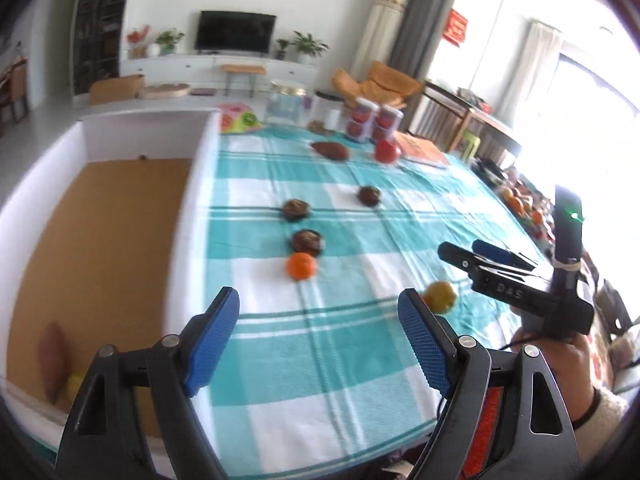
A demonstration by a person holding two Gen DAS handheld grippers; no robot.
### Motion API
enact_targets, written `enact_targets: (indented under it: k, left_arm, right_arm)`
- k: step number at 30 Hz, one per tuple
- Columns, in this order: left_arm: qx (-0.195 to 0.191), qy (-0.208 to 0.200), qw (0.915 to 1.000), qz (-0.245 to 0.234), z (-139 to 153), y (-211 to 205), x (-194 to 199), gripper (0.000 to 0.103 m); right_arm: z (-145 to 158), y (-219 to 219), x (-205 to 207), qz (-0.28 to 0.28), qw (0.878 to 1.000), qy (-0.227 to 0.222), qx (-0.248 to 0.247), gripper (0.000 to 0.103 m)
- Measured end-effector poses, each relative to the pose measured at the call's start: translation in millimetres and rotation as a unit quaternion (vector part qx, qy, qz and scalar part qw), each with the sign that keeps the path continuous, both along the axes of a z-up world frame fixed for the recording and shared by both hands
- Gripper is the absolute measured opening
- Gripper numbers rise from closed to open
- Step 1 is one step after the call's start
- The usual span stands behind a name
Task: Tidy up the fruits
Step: 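Carry both fruits over the white box and open both tools, then move the left tool to the tangerine and close on it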
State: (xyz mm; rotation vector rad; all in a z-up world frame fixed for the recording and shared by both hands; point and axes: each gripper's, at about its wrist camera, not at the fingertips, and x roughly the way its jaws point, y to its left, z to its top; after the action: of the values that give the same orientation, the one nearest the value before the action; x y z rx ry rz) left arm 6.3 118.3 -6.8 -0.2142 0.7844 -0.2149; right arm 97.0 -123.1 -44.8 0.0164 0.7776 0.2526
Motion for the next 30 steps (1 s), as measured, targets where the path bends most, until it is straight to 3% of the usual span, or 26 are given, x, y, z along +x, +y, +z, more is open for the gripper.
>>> enact_targets:
  k: [5, 7, 9, 11, 15, 21, 30]
  left_arm:
    - [0.009, 0.044, 0.9980, -0.043, -53, -55, 34, 0.083]
    - [0.035, 0.054, 0.9968, -0.047, -74, -70, 45, 0.083]
    - [0.050, 0.058, 0.9960, -0.047, -91, -79, 58, 0.083]
    - [0.063, 0.059, 0.9954, -0.042, -103, -82, 67, 0.083]
    - [0.069, 0.065, 0.9948, -0.036, -118, -83, 77, 0.083]
    - [0.119, 0.031, 0.9914, -0.046, -123, -94, 66, 0.083]
    - [0.115, 0.032, 0.9918, -0.046, -124, -95, 71, 0.087]
  right_arm:
    - [-44, -98, 11, -0.131, 0.990, 0.043, 0.000, 0.081]
    - [-57, -127, 13, -0.172, 0.982, 0.068, 0.032, 0.081]
    - [-64, -147, 15, -0.202, 0.973, 0.086, 0.077, 0.081]
    - [-66, -153, 21, -0.222, 0.969, 0.084, 0.068, 0.081]
    - [-78, -161, 32, -0.246, 0.964, 0.081, 0.057, 0.082]
    - [-81, -155, 36, -0.246, 0.966, 0.070, 0.037, 0.089]
    - [-82, -159, 34, -0.246, 0.965, 0.065, 0.064, 0.094]
